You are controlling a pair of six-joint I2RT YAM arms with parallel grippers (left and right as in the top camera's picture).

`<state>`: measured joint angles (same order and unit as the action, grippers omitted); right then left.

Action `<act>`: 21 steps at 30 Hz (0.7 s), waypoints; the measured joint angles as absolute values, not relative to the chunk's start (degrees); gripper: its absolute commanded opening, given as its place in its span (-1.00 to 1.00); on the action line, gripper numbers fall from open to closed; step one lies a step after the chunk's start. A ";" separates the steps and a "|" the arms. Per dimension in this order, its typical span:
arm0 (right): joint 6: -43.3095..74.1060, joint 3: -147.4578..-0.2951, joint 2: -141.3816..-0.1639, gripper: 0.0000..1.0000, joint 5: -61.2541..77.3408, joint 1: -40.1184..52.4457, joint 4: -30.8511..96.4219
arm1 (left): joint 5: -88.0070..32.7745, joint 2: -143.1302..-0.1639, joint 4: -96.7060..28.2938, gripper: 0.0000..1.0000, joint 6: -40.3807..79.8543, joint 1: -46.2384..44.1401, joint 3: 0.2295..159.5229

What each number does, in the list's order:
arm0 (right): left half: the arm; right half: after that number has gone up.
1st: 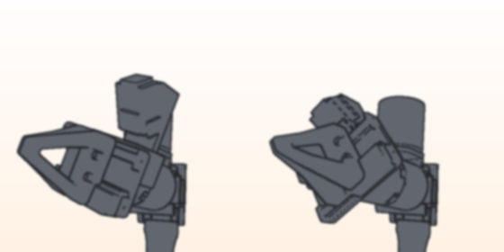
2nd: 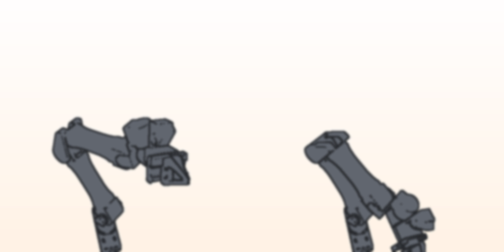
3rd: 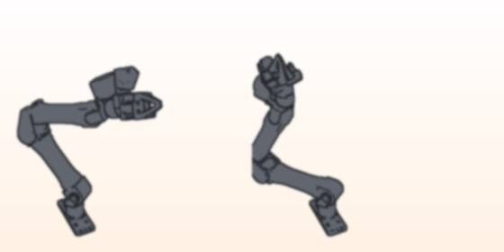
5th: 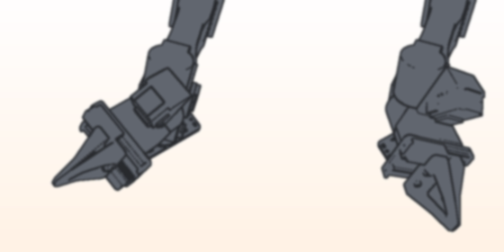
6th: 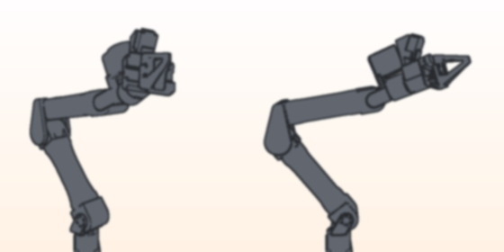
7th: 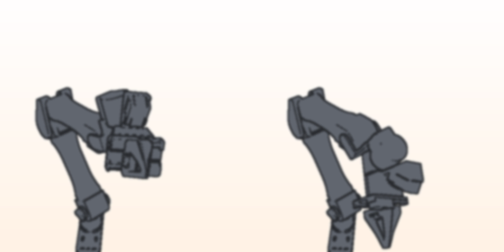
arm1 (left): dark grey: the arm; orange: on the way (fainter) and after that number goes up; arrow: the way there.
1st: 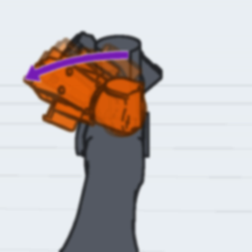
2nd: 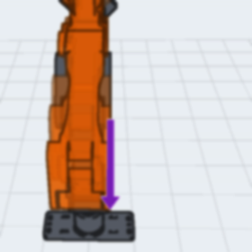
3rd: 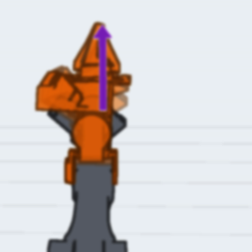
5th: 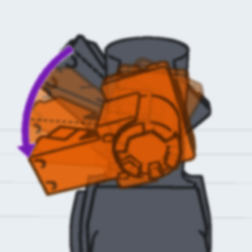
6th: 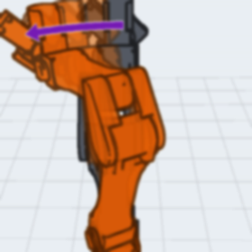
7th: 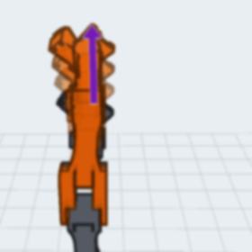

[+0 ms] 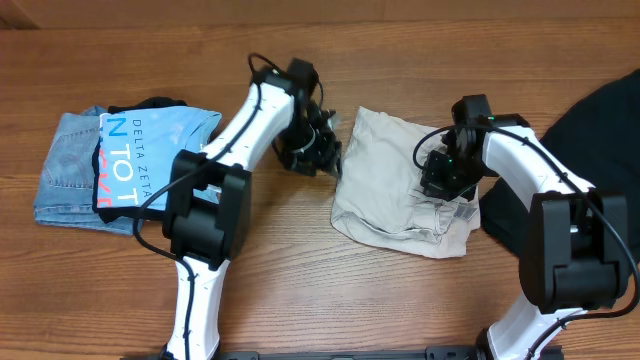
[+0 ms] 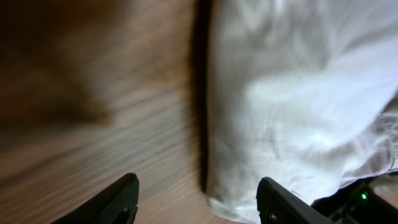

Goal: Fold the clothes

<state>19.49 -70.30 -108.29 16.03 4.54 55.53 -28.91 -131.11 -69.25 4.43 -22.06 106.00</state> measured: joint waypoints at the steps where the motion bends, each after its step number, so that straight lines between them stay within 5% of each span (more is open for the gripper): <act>1: 19.46 -70.30 -108.29 -0.92 16.80 4.99 55.55 | -29.17 -131.11 -68.97 0.51 4.73 -22.17 105.54; 7: 19.46 -70.30 -108.29 -0.92 18.92 6.42 55.59 | -35.97 -130.08 -52.01 0.93 8.05 -22.65 97.95; 13: 19.49 -70.30 -108.29 -0.92 19.14 6.42 55.59 | -40.49 -129.64 -38.87 0.95 11.33 -24.03 95.11; 18: 19.46 -70.30 -108.29 -0.92 18.83 6.42 55.75 | -40.40 -129.64 -36.77 0.79 12.10 -27.90 94.85; 21: 19.46 -70.30 -108.29 -0.92 18.13 6.42 56.12 | -38.70 -129.64 -36.32 0.46 13.06 -30.48 94.80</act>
